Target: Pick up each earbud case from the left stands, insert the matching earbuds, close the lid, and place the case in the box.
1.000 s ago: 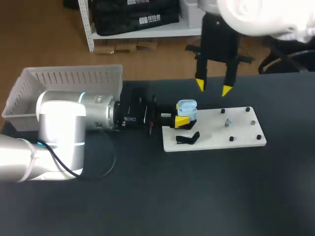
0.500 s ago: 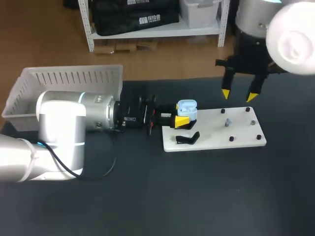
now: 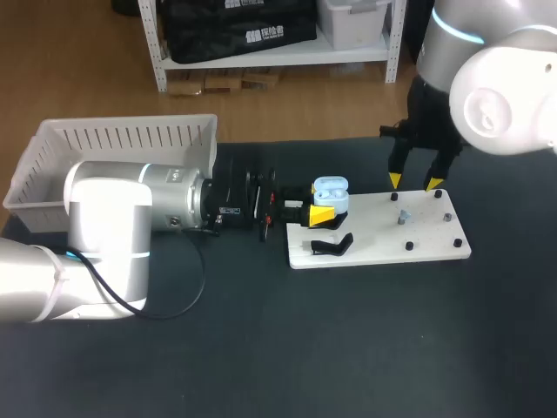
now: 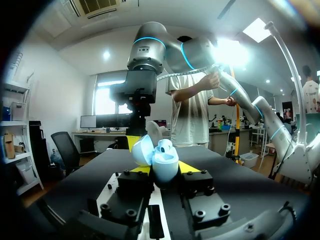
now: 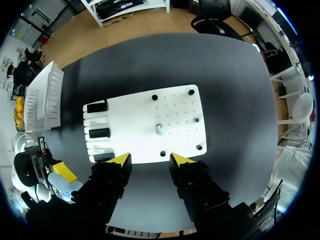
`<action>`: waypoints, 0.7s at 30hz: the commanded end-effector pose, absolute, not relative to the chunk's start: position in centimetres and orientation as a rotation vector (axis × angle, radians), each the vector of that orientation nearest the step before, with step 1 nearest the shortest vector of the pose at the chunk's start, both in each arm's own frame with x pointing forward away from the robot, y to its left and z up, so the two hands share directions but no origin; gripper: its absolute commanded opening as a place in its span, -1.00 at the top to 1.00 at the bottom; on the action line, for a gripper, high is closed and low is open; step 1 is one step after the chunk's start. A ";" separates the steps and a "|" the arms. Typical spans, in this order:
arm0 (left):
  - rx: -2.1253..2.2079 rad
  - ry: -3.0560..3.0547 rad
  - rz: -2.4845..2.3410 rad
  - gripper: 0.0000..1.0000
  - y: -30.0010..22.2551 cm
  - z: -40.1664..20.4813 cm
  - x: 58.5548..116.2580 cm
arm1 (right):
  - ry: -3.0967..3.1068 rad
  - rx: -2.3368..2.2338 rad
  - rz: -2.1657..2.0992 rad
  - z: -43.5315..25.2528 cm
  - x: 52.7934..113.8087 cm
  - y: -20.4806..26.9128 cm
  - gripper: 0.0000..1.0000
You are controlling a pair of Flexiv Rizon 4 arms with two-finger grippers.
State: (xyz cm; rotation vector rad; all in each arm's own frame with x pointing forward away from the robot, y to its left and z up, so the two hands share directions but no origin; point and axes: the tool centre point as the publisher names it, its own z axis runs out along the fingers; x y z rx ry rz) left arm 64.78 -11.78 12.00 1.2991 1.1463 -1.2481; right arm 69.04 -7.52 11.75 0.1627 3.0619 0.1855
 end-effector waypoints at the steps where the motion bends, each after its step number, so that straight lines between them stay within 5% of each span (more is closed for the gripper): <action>1: 1.294 1.146 -1.241 1.00 -11.9 12.0 64.6 | 3.068 0.159 0.194 9.9 69.4 -7.7 0.05; 21: 1.294 1.146 -1.241 1.00 -11.9 12.0 64.6 | 3.072 0.099 0.185 5.3 70.0 -7.7 0.22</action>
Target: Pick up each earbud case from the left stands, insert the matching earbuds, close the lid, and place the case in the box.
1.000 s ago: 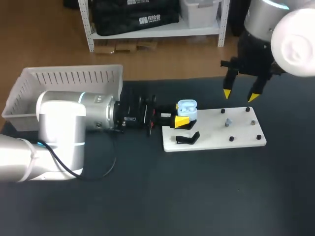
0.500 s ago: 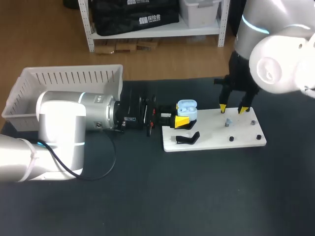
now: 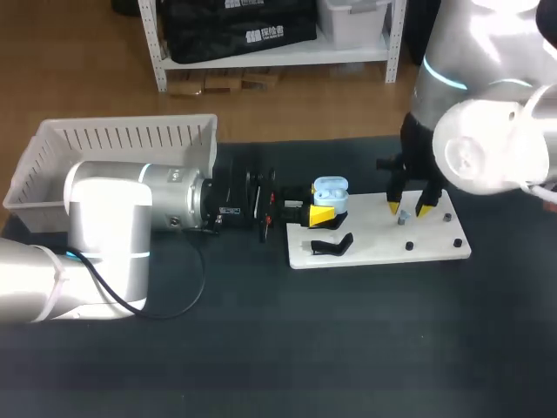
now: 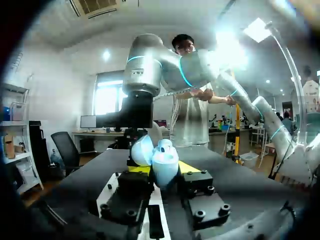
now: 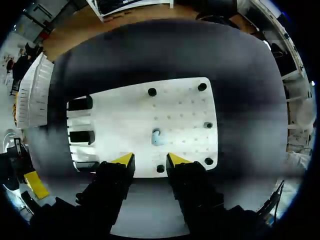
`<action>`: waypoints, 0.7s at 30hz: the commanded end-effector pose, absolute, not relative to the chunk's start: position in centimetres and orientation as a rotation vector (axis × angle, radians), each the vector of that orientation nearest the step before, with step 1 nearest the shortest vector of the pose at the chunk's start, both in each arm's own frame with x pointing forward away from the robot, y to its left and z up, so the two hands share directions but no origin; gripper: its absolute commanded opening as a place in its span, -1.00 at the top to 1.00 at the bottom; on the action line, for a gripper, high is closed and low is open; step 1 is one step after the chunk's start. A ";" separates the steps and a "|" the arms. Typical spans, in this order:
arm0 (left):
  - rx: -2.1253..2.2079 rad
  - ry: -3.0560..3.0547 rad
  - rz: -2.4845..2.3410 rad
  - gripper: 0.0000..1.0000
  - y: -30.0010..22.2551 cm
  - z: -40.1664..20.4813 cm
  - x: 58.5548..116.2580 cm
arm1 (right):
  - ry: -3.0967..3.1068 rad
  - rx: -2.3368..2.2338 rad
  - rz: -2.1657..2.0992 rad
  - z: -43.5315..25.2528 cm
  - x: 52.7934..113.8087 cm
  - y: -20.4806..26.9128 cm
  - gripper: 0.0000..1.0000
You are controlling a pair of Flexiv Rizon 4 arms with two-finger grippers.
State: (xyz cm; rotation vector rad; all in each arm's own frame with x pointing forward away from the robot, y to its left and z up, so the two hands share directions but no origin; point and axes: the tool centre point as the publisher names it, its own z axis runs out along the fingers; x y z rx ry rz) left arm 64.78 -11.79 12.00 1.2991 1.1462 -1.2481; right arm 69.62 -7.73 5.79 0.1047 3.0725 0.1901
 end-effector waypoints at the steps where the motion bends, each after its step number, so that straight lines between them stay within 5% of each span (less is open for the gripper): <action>1: 1.294 1.146 -1.241 1.00 -11.9 12.0 64.6 | 3.072 0.098 0.183 5.2 70.1 -7.7 0.23; 21: 1.294 1.146 -1.241 1.00 -11.9 12.0 64.6 | 3.089 0.074 0.149 3.8 71.3 -8.3 0.23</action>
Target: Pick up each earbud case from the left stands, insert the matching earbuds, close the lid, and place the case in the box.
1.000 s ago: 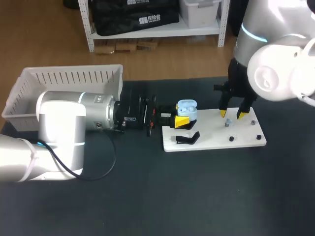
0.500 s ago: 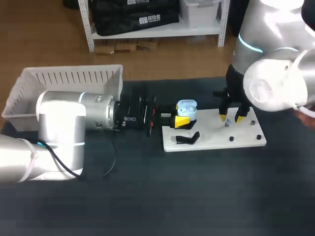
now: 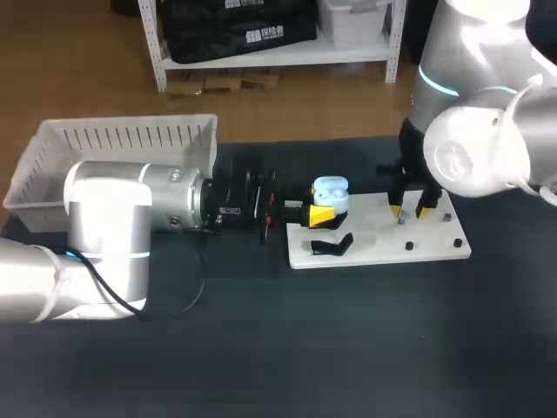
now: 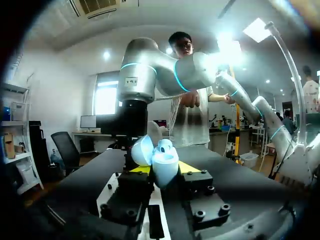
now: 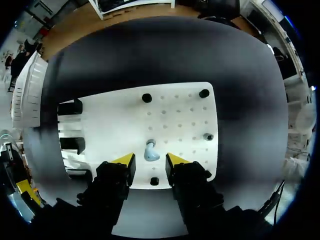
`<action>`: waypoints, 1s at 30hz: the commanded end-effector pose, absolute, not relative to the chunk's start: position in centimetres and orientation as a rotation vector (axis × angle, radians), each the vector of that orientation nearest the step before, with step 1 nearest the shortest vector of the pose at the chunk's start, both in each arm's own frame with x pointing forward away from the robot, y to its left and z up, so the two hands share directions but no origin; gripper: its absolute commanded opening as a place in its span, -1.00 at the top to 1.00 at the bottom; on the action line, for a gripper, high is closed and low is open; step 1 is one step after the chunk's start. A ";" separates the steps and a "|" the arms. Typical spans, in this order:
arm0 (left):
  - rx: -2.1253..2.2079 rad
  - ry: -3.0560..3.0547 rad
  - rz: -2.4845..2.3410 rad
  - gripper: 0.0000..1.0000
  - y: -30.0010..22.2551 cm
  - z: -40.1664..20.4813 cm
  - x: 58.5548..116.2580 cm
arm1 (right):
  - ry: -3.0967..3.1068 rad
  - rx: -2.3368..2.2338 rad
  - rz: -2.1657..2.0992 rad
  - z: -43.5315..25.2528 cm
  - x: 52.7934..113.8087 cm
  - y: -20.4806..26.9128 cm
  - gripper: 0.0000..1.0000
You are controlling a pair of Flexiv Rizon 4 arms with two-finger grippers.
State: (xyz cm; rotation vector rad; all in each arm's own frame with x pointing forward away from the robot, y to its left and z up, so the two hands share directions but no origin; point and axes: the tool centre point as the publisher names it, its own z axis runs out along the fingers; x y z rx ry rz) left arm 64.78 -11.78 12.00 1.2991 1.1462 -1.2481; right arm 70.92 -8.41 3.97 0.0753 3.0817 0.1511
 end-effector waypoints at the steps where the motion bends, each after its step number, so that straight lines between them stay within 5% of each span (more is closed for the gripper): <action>1: 1.294 1.146 -1.241 1.00 -11.9 12.0 64.6 | 3.090 0.073 0.148 3.8 71.3 -8.3 0.22; 30: 1.294 1.146 -1.241 1.00 -11.9 12.0 64.6 | 3.102 0.101 0.144 2.8 71.4 -8.2 0.42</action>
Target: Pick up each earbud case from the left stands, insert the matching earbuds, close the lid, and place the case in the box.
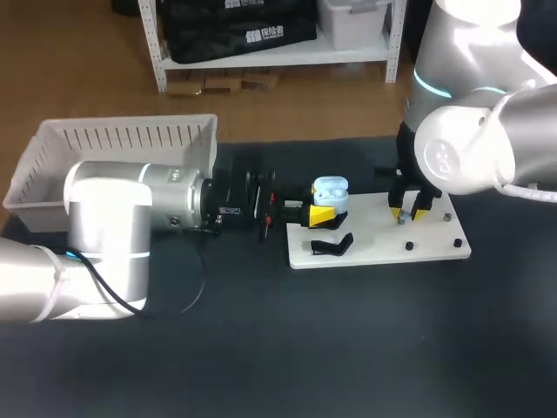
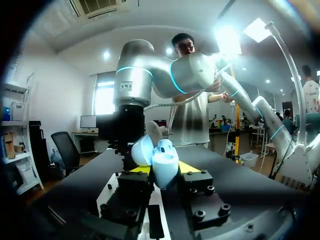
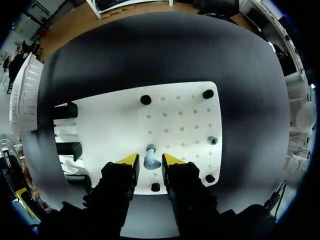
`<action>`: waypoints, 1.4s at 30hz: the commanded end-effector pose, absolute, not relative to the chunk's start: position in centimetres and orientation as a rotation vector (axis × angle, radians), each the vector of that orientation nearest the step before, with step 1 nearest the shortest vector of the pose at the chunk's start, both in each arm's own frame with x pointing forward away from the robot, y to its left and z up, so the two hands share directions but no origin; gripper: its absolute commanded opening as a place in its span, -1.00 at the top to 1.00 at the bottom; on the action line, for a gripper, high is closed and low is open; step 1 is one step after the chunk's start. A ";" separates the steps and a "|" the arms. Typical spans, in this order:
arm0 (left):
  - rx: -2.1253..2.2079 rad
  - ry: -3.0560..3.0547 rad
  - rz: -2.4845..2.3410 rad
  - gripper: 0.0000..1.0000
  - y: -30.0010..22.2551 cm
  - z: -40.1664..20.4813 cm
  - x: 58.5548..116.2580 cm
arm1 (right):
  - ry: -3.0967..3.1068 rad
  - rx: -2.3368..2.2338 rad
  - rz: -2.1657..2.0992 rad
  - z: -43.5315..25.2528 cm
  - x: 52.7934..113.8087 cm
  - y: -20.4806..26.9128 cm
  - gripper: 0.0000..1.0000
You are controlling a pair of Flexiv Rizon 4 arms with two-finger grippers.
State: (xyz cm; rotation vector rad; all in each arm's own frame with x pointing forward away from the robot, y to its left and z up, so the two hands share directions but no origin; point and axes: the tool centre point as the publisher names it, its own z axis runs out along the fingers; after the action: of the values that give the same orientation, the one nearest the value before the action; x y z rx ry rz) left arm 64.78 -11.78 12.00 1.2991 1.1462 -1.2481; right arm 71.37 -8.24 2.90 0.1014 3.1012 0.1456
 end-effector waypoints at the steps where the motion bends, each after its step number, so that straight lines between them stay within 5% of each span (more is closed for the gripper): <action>1: 1.294 1.146 -1.241 1.00 -11.9 12.0 64.6 | 3.103 0.101 0.143 2.8 71.4 -8.2 0.42; 10: 1.294 1.146 -1.241 1.00 -11.9 12.0 64.6 | 3.106 0.110 0.139 2.6 71.5 -8.3 0.58; 13: 1.294 1.146 -1.241 1.00 -11.9 12.0 64.6 | 3.105 0.114 0.138 2.6 71.4 -8.4 1.00; 30: 1.294 1.146 -1.241 1.00 -11.9 12.0 64.6 | 3.052 0.128 0.146 7.5 69.8 -9.0 1.00; 42: 1.294 1.146 -1.241 1.00 -11.9 12.0 64.6 | 3.085 0.052 0.168 17.0 66.2 -8.2 1.00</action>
State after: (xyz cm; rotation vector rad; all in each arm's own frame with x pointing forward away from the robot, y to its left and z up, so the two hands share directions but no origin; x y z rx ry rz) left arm 64.78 -11.79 12.00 1.2991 1.1462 -1.2481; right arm 67.69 -8.03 13.78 0.0521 3.0980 0.1718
